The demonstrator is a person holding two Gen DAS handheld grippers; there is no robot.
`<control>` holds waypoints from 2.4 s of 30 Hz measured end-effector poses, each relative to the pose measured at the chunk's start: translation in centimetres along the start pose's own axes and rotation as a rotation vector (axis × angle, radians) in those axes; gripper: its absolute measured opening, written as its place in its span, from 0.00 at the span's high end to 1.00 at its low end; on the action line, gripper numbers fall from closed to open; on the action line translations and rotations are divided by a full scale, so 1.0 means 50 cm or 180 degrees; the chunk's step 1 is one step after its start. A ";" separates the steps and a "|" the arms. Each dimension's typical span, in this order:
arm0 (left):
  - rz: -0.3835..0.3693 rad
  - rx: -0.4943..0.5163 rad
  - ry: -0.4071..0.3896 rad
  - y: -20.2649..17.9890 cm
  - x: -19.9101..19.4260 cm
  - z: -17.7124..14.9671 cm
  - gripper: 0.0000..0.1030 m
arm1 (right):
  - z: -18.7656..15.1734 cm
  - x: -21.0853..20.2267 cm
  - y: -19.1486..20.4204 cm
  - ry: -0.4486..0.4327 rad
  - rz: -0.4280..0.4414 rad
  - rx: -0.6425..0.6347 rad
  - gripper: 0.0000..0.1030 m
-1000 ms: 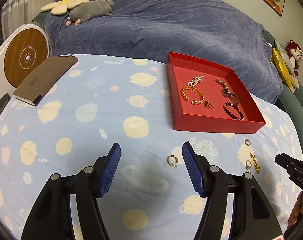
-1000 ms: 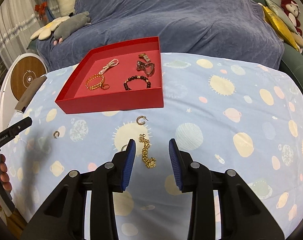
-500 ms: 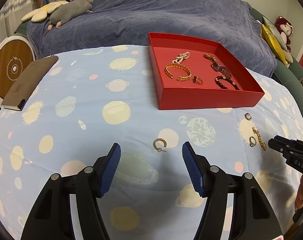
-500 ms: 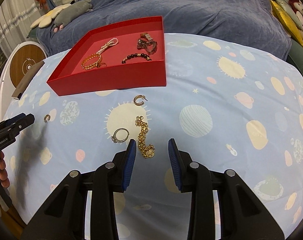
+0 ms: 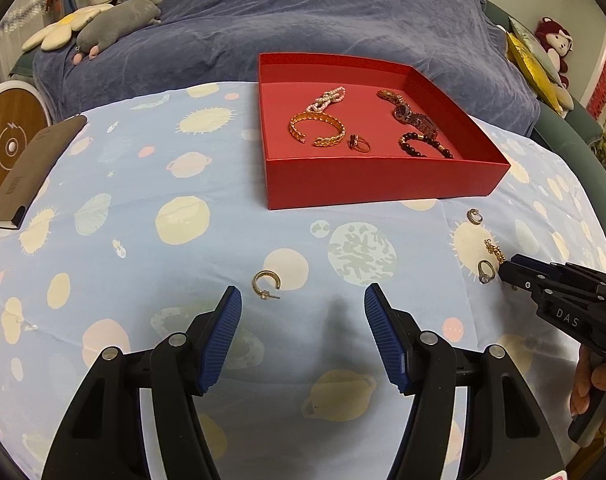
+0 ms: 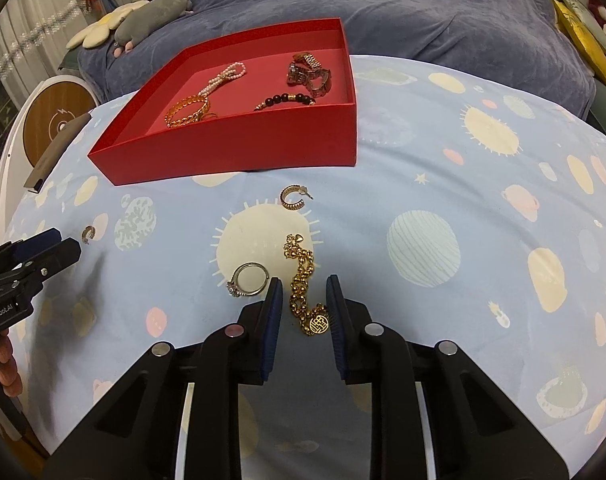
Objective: Organize jewelry
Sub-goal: 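Grasp the gold chain bracelet with the right tool while the left tool grasps the silver ring, then carry the silver ring and gold chain into the red box and open both tools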
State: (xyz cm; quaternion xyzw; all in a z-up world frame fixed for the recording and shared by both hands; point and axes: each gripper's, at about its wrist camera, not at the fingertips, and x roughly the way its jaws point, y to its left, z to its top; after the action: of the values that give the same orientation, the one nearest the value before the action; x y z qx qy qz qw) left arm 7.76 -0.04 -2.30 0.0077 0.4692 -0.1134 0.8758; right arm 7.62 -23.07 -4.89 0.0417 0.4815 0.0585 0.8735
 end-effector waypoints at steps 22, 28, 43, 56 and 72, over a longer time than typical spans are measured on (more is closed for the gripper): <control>-0.0500 0.0469 0.0135 -0.209 0.084 0.007 0.40 | 0.016 -0.086 -0.063 -0.0182 0.0027 0.0203 0.97; -0.0599 0.0614 0.0041 -0.264 0.097 0.009 0.40 | 0.002 -0.091 -0.096 -0.0162 0.0020 0.0301 0.97; -0.0372 0.0866 -0.0195 -0.287 0.106 0.002 0.83 | 0.000 -0.099 -0.101 -0.0164 0.0064 0.0319 0.97; -0.0443 0.0430 -0.0295 -0.214 0.044 0.053 0.83 | 0.039 -0.145 -0.065 -0.0359 0.0194 0.0329 0.97; -0.0444 0.0029 -0.0510 -0.093 -0.052 0.187 0.83 | 0.200 -0.211 0.054 -0.0693 0.0436 0.0176 0.97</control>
State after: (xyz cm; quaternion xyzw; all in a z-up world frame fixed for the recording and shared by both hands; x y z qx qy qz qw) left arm 13.10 -5.19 5.49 -0.0301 0.3965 -0.1765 0.9004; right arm 10.33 -22.09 9.61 0.1047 0.3812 0.0999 0.9131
